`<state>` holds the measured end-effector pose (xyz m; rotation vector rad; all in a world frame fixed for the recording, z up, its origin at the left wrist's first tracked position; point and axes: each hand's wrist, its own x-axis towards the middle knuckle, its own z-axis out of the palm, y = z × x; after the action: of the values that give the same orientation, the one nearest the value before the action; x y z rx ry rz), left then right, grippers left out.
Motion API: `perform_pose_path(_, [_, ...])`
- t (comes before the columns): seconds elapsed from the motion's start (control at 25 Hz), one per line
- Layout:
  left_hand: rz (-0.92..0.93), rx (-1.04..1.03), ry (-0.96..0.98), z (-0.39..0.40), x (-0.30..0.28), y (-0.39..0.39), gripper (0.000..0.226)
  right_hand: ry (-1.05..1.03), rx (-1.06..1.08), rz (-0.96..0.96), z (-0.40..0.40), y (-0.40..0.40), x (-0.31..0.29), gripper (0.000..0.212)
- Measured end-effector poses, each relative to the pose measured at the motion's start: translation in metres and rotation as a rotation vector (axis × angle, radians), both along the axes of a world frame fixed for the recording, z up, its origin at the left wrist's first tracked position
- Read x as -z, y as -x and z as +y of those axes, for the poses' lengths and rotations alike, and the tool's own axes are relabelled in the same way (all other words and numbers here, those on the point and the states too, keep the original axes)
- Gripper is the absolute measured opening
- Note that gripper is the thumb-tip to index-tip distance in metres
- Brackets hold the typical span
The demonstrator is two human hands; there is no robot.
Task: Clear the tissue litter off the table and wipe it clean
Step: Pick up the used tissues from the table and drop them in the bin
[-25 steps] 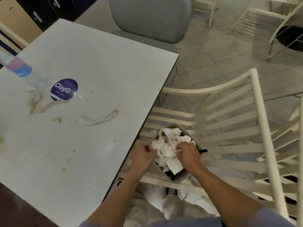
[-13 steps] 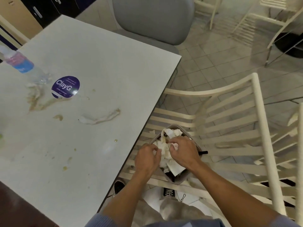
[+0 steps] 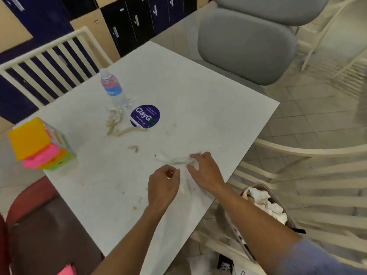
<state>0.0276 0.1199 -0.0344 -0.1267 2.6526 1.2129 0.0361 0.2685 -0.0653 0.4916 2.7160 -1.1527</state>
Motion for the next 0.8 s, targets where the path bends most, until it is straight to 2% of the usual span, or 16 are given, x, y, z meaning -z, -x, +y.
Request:
perform_pose_path(0.08, [-0.031, -0.045, -0.015, -0.025, -0.001, 0.020, 0.010, -0.091, 0.017, -0.040, -0.022, 0.018, 0.004, 0.053])
perform_pose_path(0.16, [-0.060, -0.066, -0.036, -0.047, -0.002, 0.039, 0.008, -0.188, 0.056, -0.058, -0.040, 0.030, 0.009, 0.054])
perform_pose_path(0.28, [-0.094, -0.079, -0.065, -0.076, 0.002, 0.063, 0.006, -0.244, 0.087, -0.049, -0.057, 0.048, 0.015, 0.027])
perform_pose_path(0.36, [-0.112, -0.071, -0.112, -0.089, 0.005, 0.074, 0.008, -0.090, 0.133, -0.011, -0.066, 0.058, 0.014, 0.017])
perform_pose_path(0.52, [-0.139, -0.016, -0.231, -0.112, 0.010, 0.092, 0.028, 0.268, 0.179, 0.065, -0.107, 0.080, -0.008, 0.015])
perform_pose_path(0.6, [-0.131, 0.011, -0.286, -0.123, 0.013, 0.099, 0.027, 0.413, 0.146, 0.028, -0.130, 0.092, -0.020, 0.017])
perform_pose_path(0.72, [-0.079, 0.002, -0.387, -0.141, 0.013, 0.109, 0.012, 0.721, 0.099, -0.093, -0.152, 0.111, -0.032, 0.016])
perform_pose_path(0.8, [-0.053, -0.041, -0.403, -0.153, 0.011, 0.118, 0.015, 0.767, 0.056, -0.156, -0.161, 0.124, -0.035, 0.012])
